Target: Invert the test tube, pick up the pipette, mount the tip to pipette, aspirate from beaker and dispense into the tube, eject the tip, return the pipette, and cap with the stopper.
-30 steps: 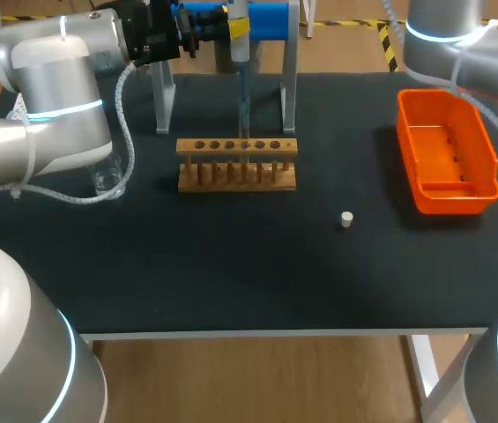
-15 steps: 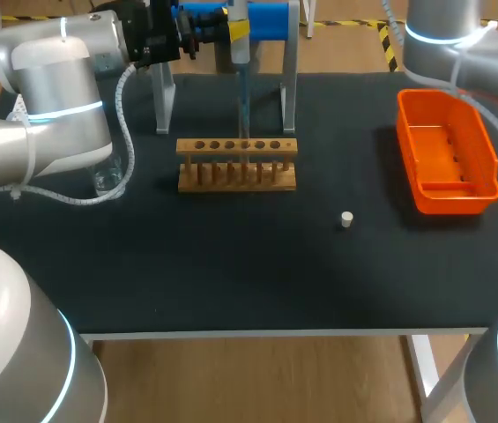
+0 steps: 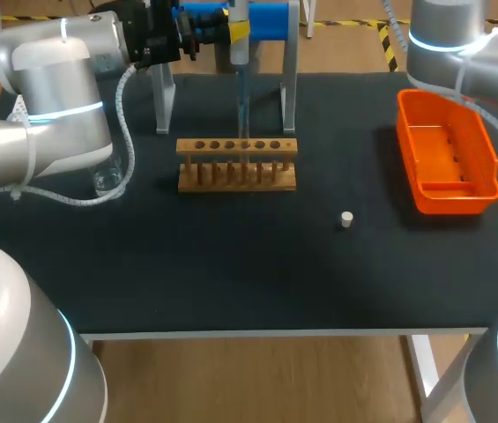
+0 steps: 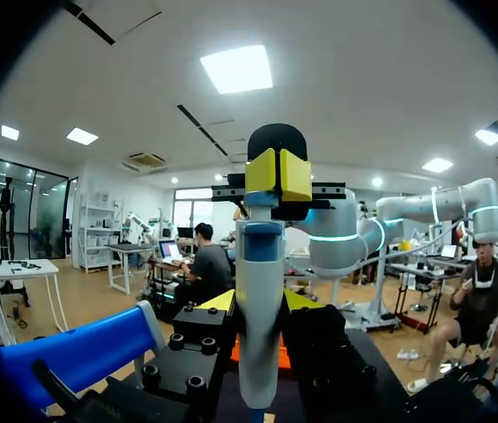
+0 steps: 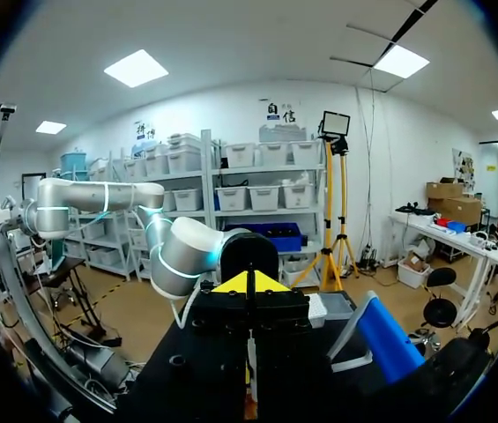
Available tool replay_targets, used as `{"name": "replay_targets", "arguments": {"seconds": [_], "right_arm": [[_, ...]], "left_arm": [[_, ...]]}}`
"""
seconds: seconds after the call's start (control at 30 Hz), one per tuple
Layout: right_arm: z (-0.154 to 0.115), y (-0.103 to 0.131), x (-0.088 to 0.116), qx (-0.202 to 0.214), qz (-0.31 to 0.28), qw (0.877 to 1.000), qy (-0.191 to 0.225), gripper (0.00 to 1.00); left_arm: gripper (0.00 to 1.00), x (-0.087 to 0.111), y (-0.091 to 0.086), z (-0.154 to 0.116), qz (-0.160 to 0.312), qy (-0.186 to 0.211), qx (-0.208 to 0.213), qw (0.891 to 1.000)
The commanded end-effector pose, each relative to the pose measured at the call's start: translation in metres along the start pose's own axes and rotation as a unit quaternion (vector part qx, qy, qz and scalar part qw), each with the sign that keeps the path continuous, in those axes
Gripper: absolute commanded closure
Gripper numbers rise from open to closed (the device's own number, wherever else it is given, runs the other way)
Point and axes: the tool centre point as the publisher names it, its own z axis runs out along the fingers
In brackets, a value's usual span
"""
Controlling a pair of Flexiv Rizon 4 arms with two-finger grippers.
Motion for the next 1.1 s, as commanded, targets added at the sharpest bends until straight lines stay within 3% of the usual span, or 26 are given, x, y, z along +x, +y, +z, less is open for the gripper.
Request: {"name": "replay_targets", "arguments": {"seconds": [0.03,0.33,0.77,0.8,0.83,0.87,0.9,1.1], "right_arm": [[0.000,-0.007,0.001,0.002,0.003,1.000,-0.002,1.00],[0.002,-0.014,-0.001,0.006,0.010,1.000,-0.001,1.00],[-0.014,0.025,0.000,-0.034,-0.035,0.999,-0.017,1.00],[-0.017,0.027,0.000,-0.037,-0.039,0.998,-0.020,0.72],[-0.021,0.028,0.001,-0.037,-0.041,0.998,-0.022,0.54],[-0.025,0.029,0.002,-0.039,-0.044,0.998,-0.025,0.18],[-0.030,0.029,0.003,-0.041,-0.047,0.998,-0.026,0.02],[-0.064,0.018,0.013,-0.055,-0.059,0.996,-0.033,0.00]], "left_arm": [[1.00,-0.001,-0.004,0.000,0.001,-0.001,0.002,1.000],[1.00,-0.001,-0.004,0.000,0.001,-0.001,0.002,1.000],[1.00,-0.001,-0.004,0.000,0.001,-0.001,0.002,1.000],[1.00,-0.001,-0.004,0.000,0.001,-0.001,0.002,1.000],[1.00,-0.001,-0.004,0.000,0.001,-0.001,0.002,1.000],[1.00,-0.001,-0.004,0.000,0.001,-0.001,0.002,1.000],[1.00,-0.001,-0.004,0.000,0.001,-0.001,0.002,1.000],[1.00,-0.001,-0.004,0.000,0.001,-0.001,0.002,1.000]]}}
